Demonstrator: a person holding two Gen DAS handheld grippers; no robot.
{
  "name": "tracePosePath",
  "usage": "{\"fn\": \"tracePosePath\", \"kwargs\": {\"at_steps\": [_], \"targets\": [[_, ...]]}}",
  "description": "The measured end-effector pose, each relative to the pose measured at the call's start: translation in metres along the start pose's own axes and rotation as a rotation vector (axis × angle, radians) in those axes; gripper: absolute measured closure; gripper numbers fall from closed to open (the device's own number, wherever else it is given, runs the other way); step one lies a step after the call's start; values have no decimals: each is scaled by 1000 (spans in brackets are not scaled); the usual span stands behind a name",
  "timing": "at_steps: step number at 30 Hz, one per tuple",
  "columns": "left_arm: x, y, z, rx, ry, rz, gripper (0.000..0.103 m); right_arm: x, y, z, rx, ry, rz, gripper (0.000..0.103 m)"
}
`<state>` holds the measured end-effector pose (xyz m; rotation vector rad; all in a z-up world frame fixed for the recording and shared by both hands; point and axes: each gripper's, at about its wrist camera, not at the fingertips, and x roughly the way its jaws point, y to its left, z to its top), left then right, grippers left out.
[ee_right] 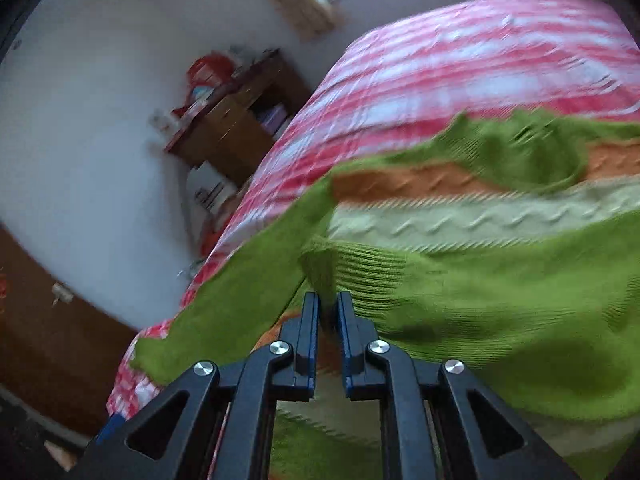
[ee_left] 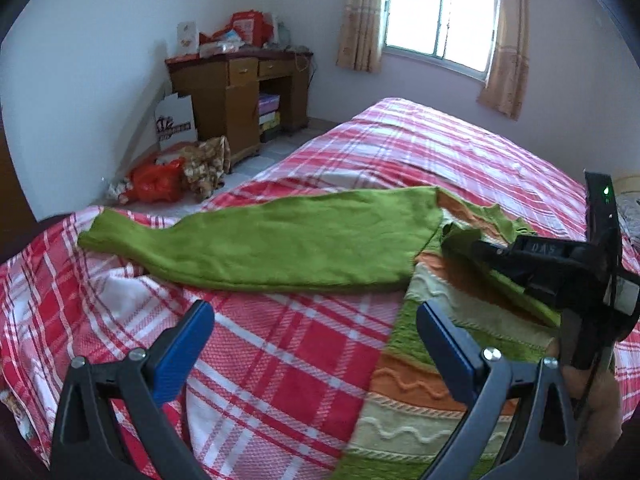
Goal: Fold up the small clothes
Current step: 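Lift the sleeve and lay it across the sweater body with the right tool, then open the right tool while the left tool grasps the other green sleeve cuff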
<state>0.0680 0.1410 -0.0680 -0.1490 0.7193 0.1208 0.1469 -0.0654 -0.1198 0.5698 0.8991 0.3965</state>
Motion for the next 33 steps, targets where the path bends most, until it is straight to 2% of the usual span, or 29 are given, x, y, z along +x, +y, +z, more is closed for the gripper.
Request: {"fn": "tracePosePath", "kwargs": {"at_steps": [2, 4, 5, 6, 7, 9, 14, 16, 19, 20, 22, 23, 24, 26, 27, 29, 32, 33], "targets": [[1, 6, -1, -12, 5, 5, 0, -2, 0, 0, 21, 32, 76, 81], [3, 9, -2, -23, 6, 11, 0, -17, 3, 1, 17, 3, 107, 81], [2, 10, -3, -25, 7, 14, 0, -32, 4, -1, 7, -41, 104, 81], [3, 11, -3, -29, 10, 20, 0, -42, 4, -1, -3, -85, 92, 81], [4, 11, -3, -32, 14, 23, 0, -52, 4, -1, -21, -126, 39, 81], [5, 9, -5, -31, 19, 22, 0, -53, 4, -4, -58, -124, -71, 81], [6, 5, -8, 3, 24, 62, 0, -1, -7, -26, -54, 26, -124, 81], [4, 14, -6, -8, 20, 91, 0, 2, -6, -31, -96, -40, -140, 81], [3, 38, 4, -49, -2, 136, 0, -4, -5, -29, -83, -25, -142, 78], [4, 51, 10, -77, -11, 169, 0, -10, -4, -27, -66, -20, -152, 73], [6, 87, 26, -184, -30, 224, 0, -32, 2, -28, -78, -35, -139, 51], [7, 98, 31, -222, -40, 237, 0, -46, 10, -33, -107, -63, -116, 34], [9, 114, 38, -268, -52, 257, 0, -59, 15, -38, -135, -97, -109, 30], [18, 138, 49, -319, -52, 311, 0, -84, 26, -51, -202, -160, -122, 30], [24, 152, 54, -348, -39, 347, 2, -91, 29, -56, -224, -168, -128, 30], [34, 173, 59, -403, -34, 371, 7, -99, 34, -65, -249, -172, -126, 30], [59, 196, 61, -479, 24, 391, 16, -104, 35, -80, -252, -170, -128, 30], [65, 199, 59, -488, 41, 388, 25, -105, 36, -82, -251, -168, -134, 30]]}}
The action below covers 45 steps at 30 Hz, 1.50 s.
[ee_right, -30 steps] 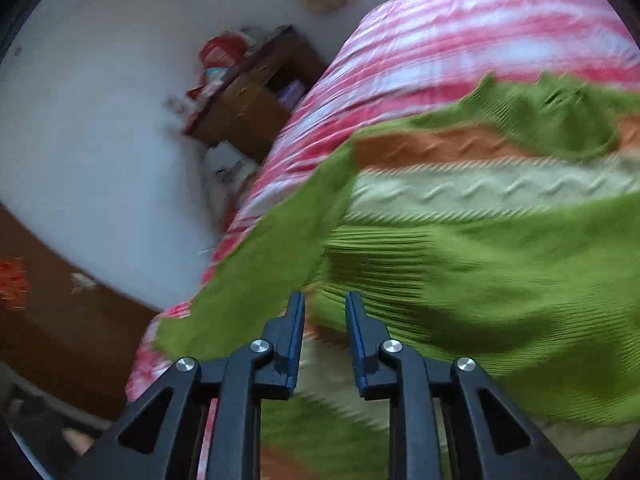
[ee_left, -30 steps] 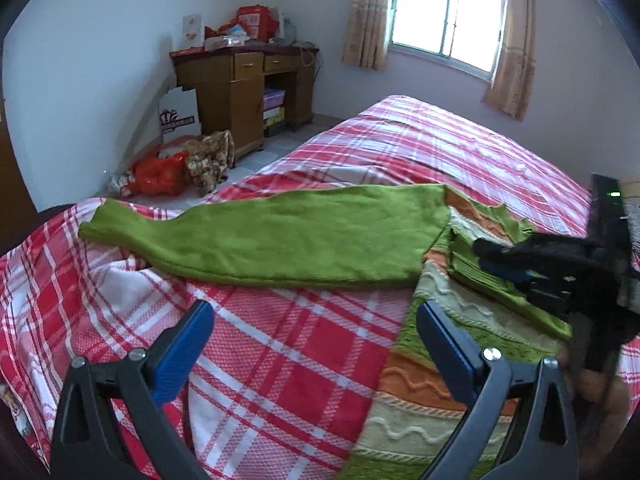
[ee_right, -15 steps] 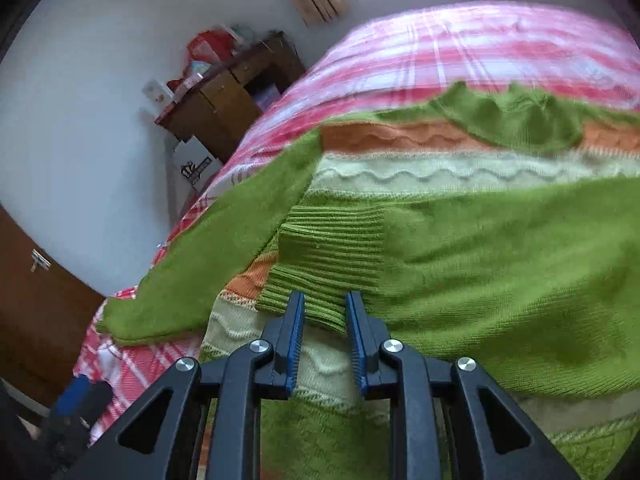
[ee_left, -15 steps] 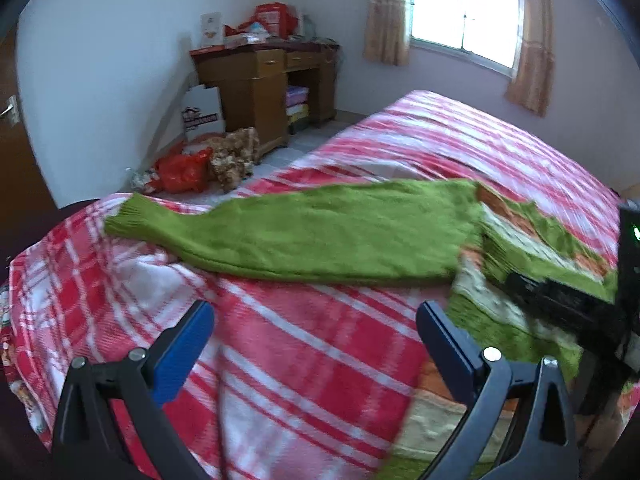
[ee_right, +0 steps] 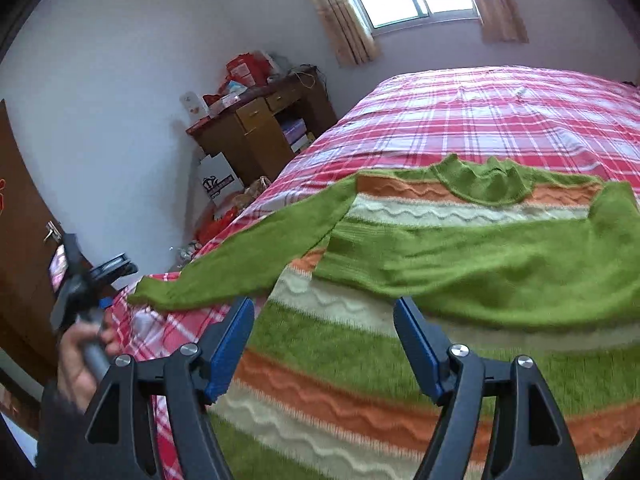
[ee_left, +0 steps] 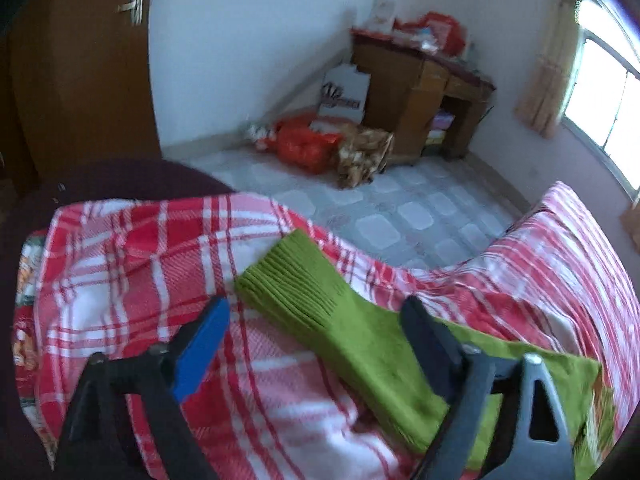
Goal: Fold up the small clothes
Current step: 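Open the right tool while the left tool grasps the other green sleeve cuff, then carry the sleeve across the sweater body and release it with the left tool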
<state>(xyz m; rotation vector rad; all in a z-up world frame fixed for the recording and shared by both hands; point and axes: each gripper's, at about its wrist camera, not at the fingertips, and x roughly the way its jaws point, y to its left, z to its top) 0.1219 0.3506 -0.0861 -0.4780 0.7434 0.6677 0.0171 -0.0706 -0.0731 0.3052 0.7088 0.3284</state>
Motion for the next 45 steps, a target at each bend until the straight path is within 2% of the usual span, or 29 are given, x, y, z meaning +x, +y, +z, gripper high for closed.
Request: {"fn": "tracePosePath", "kwargs": {"at_steps": [2, 3, 4, 5, 7, 8, 10, 12, 16, 17, 20, 22, 24, 25, 27, 31, 33, 35, 38, 42, 44, 45], "targets": [[20, 1, -3, -17, 77, -24, 41, -3, 0, -5, 2, 11, -5, 30], [24, -1, -7, -26, 104, -41, 52, -4, -1, -7, 4, 19, -6, 30], [29, 0, -9, -35, 112, -50, 54, -6, -2, -9, 7, 25, -8, 30], [24, -2, -12, -23, 61, -37, 57, -7, -4, -10, 11, 28, -12, 30], [25, -5, -14, -14, 51, -33, 76, -7, -6, -11, 18, 29, -21, 30], [25, -5, -15, -12, 42, -29, 78, -8, -8, -11, 26, 29, -27, 30], [26, -7, -14, -2, 26, -18, 89, -9, -12, -11, 48, 28, -28, 30], [28, -10, -10, 17, 25, -44, 96, -12, -16, -12, 69, 24, -32, 30], [22, -16, -3, 33, 10, -64, 97, -21, -26, -13, 100, 6, -48, 30], [13, -21, -1, 22, -13, -55, 97, -26, -29, -13, 112, -4, -51, 30], [-29, -51, -1, 93, -113, -119, 98, -37, -42, -13, 147, -28, -71, 30], [-69, -87, -11, 178, -181, -209, 99, -44, -53, -13, 171, -42, -84, 30], [-99, -113, -24, 243, -214, -304, 99, -51, -62, -14, 195, -55, -99, 30], [-122, -136, -39, 306, -238, -377, 99, -55, -68, -15, 211, -60, -105, 30], [-153, -167, -66, 400, -275, -462, 99, -62, -81, -17, 243, -69, -121, 30], [-194, -225, -134, 570, -232, -642, 99, -74, -101, -21, 284, -83, -144, 30], [-199, -241, -161, 621, -219, -658, 99, -82, -111, -24, 301, -91, -153, 30], [-196, -255, -189, 654, -150, -701, 99, -88, -117, -27, 302, -93, -165, 30], [-192, -262, -211, 698, -102, -691, 99, -93, -125, -32, 315, -93, -180, 30], [-178, -241, -204, 656, -36, -665, 97, -89, -123, -29, 314, -85, -120, 30], [-168, -218, -191, 606, -52, -601, 93, -81, -111, -18, 291, -85, -66, 30], [-163, -203, -182, 578, -57, -559, 87, -73, -104, -10, 282, -78, -34, 30]]}}
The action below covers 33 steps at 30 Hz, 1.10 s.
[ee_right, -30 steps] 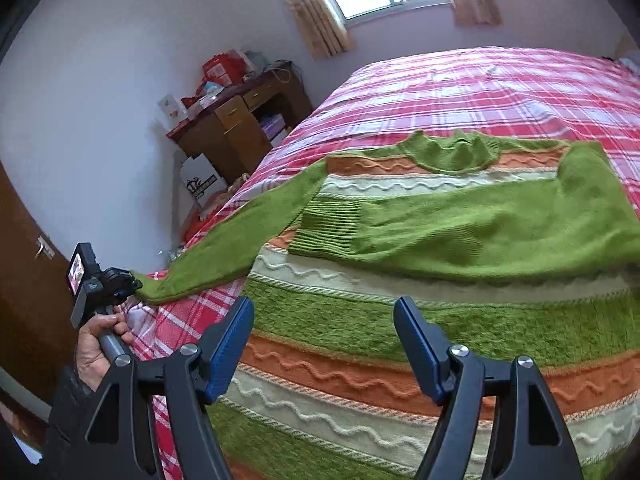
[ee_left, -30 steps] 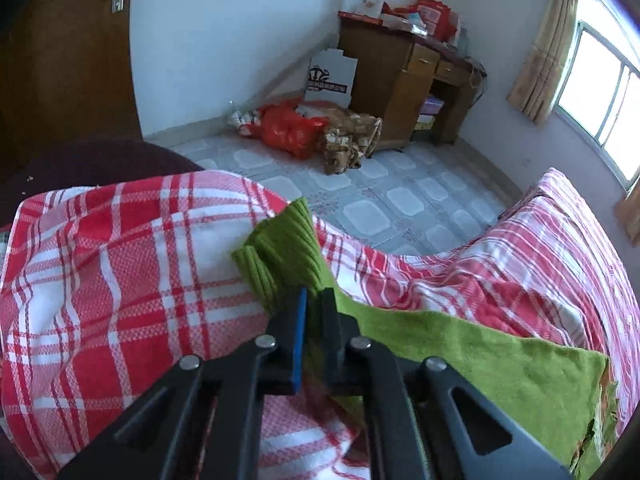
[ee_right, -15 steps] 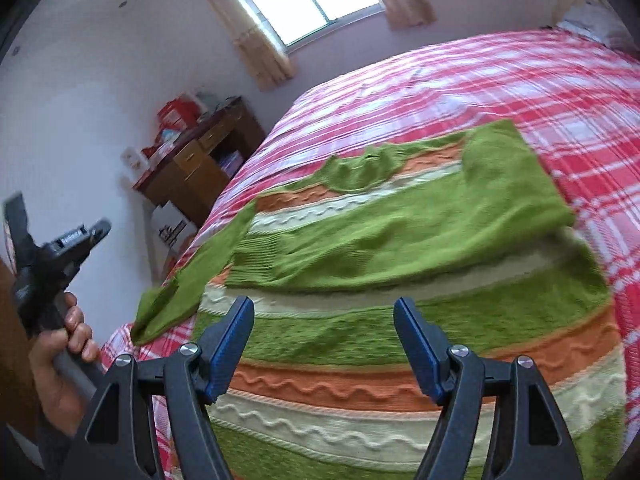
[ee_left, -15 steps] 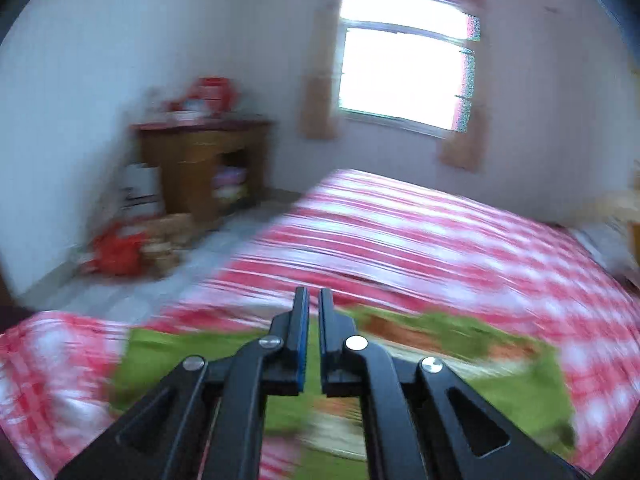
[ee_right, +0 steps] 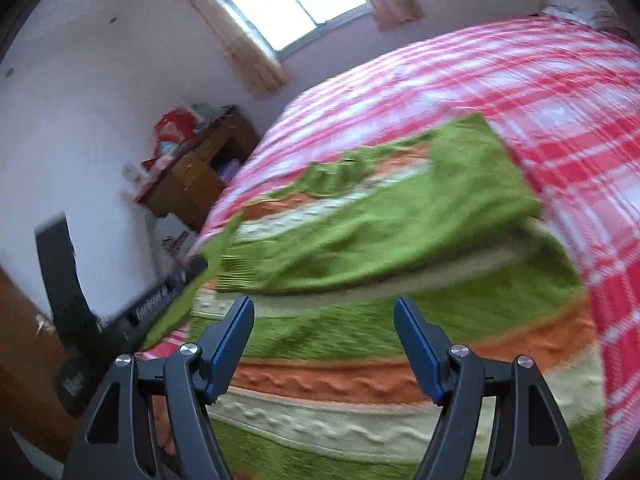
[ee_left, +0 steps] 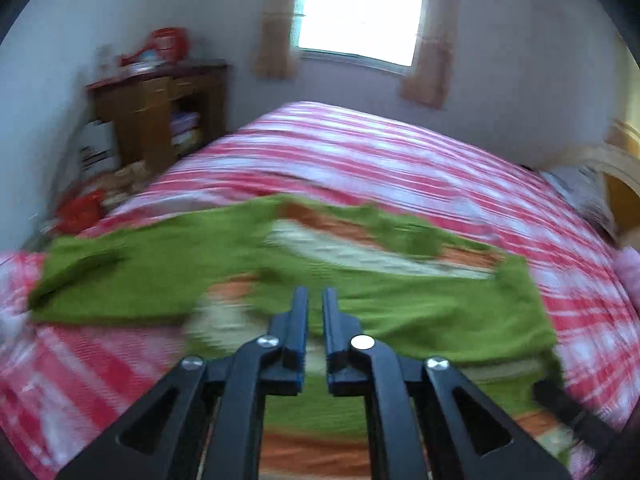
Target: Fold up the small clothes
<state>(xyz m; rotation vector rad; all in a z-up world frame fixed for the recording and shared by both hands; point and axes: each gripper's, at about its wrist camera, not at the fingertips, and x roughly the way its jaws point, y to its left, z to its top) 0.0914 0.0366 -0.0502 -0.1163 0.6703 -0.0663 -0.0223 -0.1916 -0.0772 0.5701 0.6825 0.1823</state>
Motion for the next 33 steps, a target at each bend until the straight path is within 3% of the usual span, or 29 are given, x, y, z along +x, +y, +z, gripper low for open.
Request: {"fn": "tracePosePath", "kwargs": {"at_steps": [4, 7, 11, 13, 17, 19, 20, 21, 22, 26, 33], "targets": [[-21, 93, -7, -131, -10, 215, 46, 56, 65, 19, -89, 93, 160, 30], [-34, 149, -13, -178, -16, 367, 44, 111, 125, 21, -172, 193, 245, 30], [-43, 203, -19, -273, -24, 447, 34, 190, 200, 11, -262, 325, 316, 30], [-45, 219, -22, -324, -31, 449, 29, 225, 225, 4, -300, 350, 284, 30], [-42, 237, -29, -385, -27, 432, 28, 290, 245, -14, -320, 390, 168, 30], [-41, 241, -33, -398, -27, 431, 28, 297, 258, -22, -400, 330, 141, 31], [-39, 242, -34, -405, -26, 426, 28, 298, 268, -29, -463, 314, 131, 45], [-38, 243, -36, -414, -20, 421, 28, 301, 275, -36, -505, 324, 115, 74], [-40, 247, -36, -424, -13, 410, 28, 303, 280, -42, -548, 332, 87, 80], [-34, 245, -36, -424, 6, 390, 28, 295, 282, -46, -593, 321, 77, 91], [-42, 231, -31, -397, -17, 373, 28, 232, 283, -1, -549, 202, 149, 92]]}}
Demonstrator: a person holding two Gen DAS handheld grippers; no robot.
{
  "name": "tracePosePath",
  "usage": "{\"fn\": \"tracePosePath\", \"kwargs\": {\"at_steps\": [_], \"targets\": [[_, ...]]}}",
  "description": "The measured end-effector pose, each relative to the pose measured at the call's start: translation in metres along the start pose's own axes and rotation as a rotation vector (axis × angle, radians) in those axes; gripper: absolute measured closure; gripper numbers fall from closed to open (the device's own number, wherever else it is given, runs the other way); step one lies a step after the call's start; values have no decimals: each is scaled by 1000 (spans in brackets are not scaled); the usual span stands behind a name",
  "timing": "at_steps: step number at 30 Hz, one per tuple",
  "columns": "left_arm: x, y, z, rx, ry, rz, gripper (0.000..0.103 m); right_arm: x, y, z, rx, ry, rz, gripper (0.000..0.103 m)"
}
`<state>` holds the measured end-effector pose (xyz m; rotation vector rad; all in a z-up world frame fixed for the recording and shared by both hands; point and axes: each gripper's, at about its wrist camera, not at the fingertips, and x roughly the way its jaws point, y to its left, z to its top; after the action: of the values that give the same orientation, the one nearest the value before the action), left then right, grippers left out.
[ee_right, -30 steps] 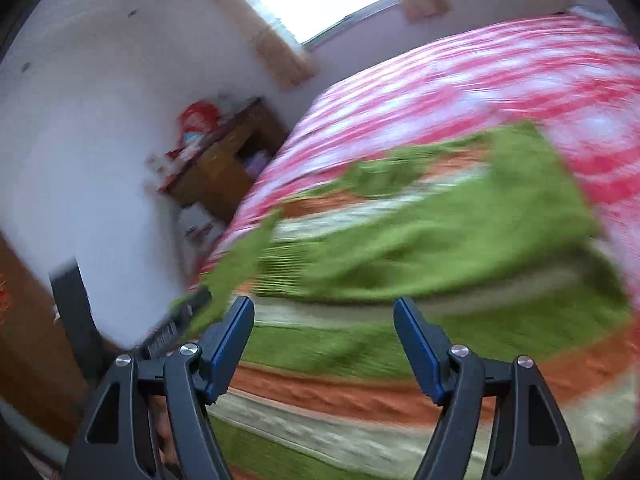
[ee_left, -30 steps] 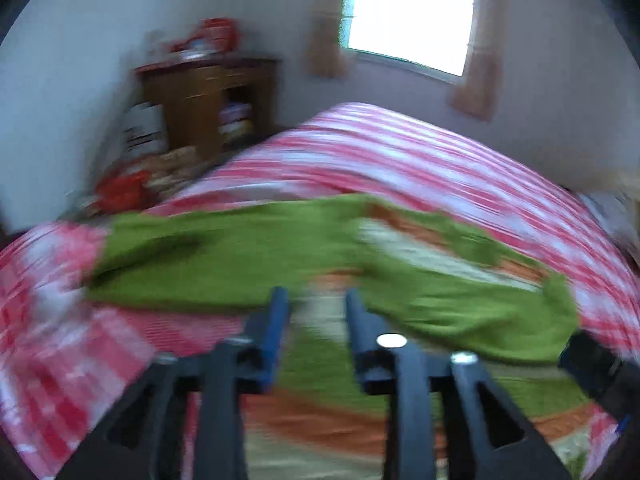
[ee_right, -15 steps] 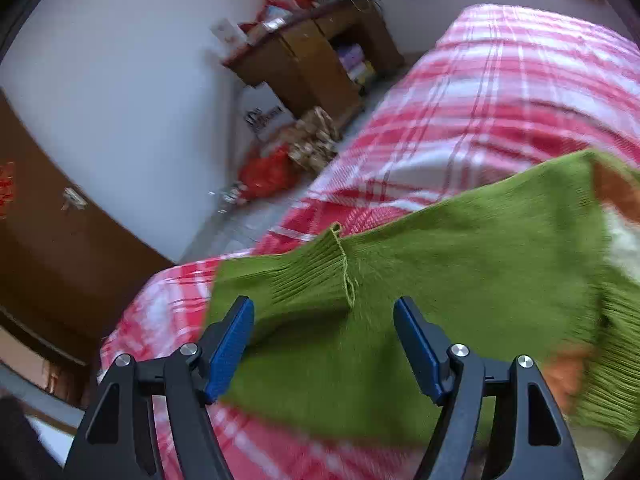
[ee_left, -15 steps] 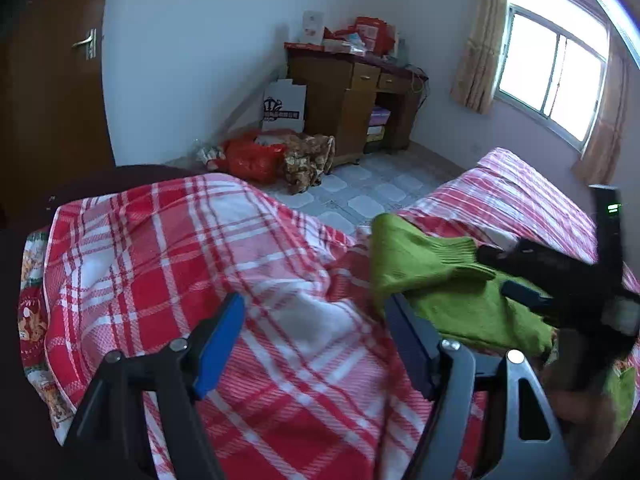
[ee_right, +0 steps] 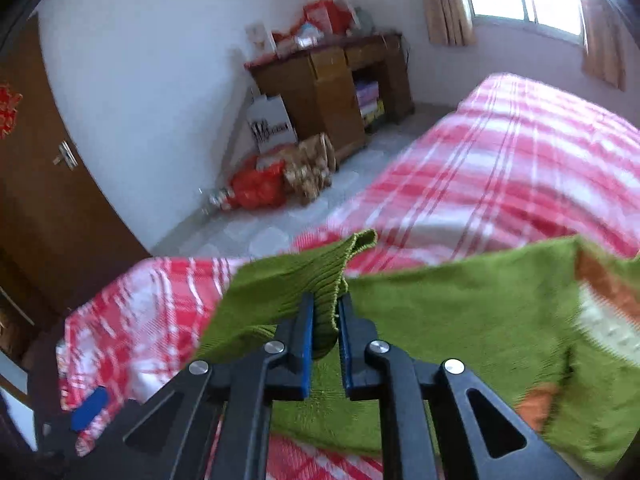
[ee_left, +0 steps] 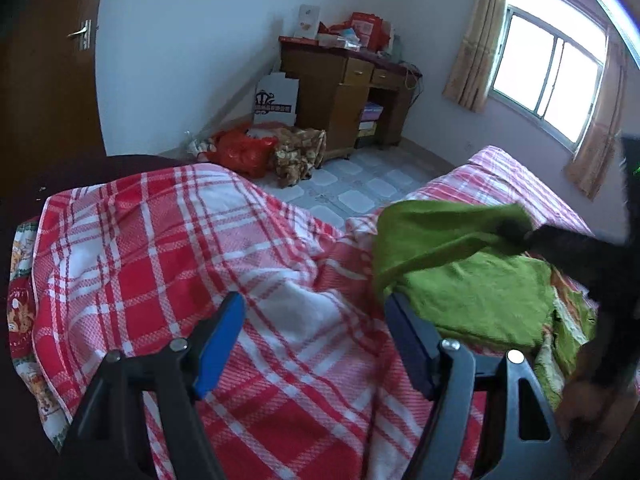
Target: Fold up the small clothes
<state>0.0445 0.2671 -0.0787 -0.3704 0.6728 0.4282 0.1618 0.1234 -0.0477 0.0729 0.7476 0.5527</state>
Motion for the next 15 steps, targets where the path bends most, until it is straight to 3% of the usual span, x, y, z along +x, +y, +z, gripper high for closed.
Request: {"fn": "tracePosePath", "kwargs": {"at_steps": [7, 15], "targets": [[-13, -38, -11, 70, 6, -56, 28, -99, -31, 31, -34, -139, -85, 92], [-18, -79, -24, 135, 38, -116, 26, -218, -109, 25, -38, -257, -303, 92]]}}
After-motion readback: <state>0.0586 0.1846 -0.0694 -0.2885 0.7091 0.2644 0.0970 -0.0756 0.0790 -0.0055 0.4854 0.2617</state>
